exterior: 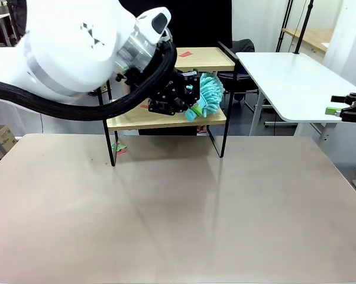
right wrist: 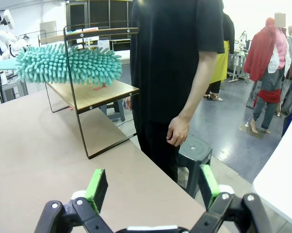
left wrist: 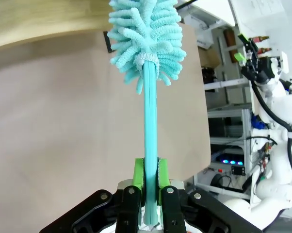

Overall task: Clean the shelf.
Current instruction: Clean the specific section of the Shelf indicated by the human with the Duster.

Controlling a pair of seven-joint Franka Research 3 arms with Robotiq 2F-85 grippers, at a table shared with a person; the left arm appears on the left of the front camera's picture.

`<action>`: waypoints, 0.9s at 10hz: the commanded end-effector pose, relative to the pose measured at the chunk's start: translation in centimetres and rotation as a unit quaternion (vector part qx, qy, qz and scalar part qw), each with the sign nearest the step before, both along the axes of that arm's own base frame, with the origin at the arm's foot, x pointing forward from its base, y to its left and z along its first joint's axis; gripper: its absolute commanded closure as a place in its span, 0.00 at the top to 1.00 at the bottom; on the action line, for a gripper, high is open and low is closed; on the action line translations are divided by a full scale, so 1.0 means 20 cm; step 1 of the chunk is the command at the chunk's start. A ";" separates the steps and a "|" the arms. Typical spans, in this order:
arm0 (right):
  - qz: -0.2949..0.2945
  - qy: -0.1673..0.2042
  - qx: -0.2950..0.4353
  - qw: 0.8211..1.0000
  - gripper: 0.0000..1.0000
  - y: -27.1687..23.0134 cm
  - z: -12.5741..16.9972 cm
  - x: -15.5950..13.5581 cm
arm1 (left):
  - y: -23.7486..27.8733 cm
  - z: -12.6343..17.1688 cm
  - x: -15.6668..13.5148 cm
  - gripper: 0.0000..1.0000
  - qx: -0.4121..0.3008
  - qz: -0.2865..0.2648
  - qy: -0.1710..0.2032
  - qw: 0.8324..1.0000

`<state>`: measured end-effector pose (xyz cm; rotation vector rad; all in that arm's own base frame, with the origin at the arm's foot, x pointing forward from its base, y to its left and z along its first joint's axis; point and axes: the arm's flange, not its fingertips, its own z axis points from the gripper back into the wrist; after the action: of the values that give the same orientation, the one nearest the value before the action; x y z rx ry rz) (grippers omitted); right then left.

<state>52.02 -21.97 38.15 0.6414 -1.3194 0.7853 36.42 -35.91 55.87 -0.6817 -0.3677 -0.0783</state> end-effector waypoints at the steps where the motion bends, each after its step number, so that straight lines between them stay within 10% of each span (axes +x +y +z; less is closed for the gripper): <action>1: -0.006 0.008 -0.002 1.000 1.00 0.01 0.03 0.01 | -0.10 0.01 0.02 0.13 0.006 0.026 -0.009 1.000; 9: -0.006 0.008 -0.002 1.000 1.00 0.01 0.03 0.01 | -0.32 -0.02 0.22 0.13 0.023 0.047 0.005 0.999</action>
<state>52.02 -21.97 38.14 0.6415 -1.3193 0.7854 40.49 -40.76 54.79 -0.6352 -0.3698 -0.0172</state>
